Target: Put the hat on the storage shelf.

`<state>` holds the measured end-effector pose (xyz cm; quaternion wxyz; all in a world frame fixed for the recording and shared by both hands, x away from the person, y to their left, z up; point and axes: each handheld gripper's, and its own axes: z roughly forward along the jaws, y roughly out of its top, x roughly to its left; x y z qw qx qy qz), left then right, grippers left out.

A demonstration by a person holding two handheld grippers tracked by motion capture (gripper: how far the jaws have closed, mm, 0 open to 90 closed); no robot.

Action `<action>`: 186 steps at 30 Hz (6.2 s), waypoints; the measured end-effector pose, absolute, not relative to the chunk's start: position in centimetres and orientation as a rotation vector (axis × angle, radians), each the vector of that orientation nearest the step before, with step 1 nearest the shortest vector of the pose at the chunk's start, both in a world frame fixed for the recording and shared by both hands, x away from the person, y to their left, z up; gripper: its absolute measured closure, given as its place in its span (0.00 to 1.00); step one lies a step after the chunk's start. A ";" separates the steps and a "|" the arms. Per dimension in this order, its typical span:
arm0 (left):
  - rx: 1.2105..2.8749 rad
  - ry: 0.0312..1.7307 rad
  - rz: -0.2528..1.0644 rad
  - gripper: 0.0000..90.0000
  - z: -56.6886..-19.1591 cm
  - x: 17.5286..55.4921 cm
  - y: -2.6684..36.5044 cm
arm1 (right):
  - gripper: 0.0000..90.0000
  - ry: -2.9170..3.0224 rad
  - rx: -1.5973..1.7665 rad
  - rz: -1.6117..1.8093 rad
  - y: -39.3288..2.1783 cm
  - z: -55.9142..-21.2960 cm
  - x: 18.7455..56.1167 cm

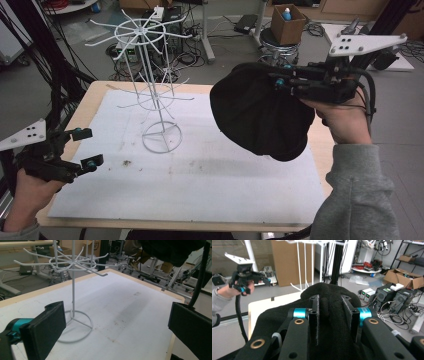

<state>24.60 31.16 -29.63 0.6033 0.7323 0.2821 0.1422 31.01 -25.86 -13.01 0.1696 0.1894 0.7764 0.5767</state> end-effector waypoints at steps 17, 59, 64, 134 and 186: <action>1.707 0.671 0.350 0.02 -29.8 23.2 31.9 | 0.80 2.226 0.490 1.596 -24.8 -7.5 31.3; 1.677 0.750 0.434 0.02 -29.3 20.0 35.1 | 0.80 2.179 0.375 1.656 -17.1 -0.4 36.2; 1.671 0.757 0.438 0.02 -29.3 20.0 35.5 | 0.80 2.186 0.369 1.659 -16.0 -0.5 36.9; 1.706 0.756 0.419 0.02 -30.0 20.6 34.6 | 0.77 2.349 0.503 1.631 -14.7 -14.4 39.3; 1.657 0.668 0.399 0.02 -28.8 23.2 32.9 | 0.12 2.237 0.629 1.676 -19.3 -16.5 33.5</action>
